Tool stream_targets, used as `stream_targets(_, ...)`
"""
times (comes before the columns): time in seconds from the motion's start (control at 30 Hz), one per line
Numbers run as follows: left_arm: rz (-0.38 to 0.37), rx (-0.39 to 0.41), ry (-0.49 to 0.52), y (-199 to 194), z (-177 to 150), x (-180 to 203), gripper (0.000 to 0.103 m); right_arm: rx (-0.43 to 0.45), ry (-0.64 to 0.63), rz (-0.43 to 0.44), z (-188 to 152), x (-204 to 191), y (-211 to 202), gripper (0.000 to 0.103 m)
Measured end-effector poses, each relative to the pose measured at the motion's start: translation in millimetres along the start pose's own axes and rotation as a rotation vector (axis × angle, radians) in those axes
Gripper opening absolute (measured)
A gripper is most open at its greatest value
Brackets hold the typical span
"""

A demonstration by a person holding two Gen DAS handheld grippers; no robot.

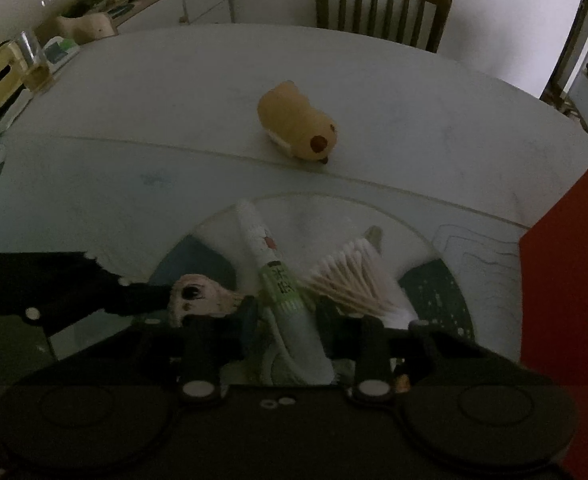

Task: Organize objects
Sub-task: 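Grasp the cartoon-face plush with the left tool while the right tool grasps the white-and-green tube, then carry the plush and tube with both tools into the red shoebox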

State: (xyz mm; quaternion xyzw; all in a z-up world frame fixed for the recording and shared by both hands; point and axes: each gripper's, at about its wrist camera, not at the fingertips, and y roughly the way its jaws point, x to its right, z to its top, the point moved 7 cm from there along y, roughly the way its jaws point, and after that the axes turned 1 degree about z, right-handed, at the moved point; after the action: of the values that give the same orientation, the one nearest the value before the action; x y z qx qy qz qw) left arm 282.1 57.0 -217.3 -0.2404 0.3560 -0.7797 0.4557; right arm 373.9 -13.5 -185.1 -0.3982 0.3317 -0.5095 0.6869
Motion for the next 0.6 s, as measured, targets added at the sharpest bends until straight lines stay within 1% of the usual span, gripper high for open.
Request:
stream_targets(0.13,0.012,-0.009,-0.042,-7.1,-7.1,-11.6,0.043,-0.012,-0.041,-0.010,-5.2,-3.5,2.6,0.030)
stream_targets(0.27,0.020,-0.016,-0.078,-13.6,-12.3,-19.6,0.043,0.000,-0.075,-0.046,-7.4,-8.0,1.2,0.021)
stream_targets(0.43,0.020,-0.009,-0.102,-23.6,-14.1,-21.5,0.043,0.027,-0.070,-0.014,-8.5,-13.3,-9.3,0.021)
stream_targets(0.6,0.005,0.005,-0.121,-39.7,-10.4,-17.7,0.043,0.050,-0.005,0.049,-10.8,-14.0,-29.7,0.020)
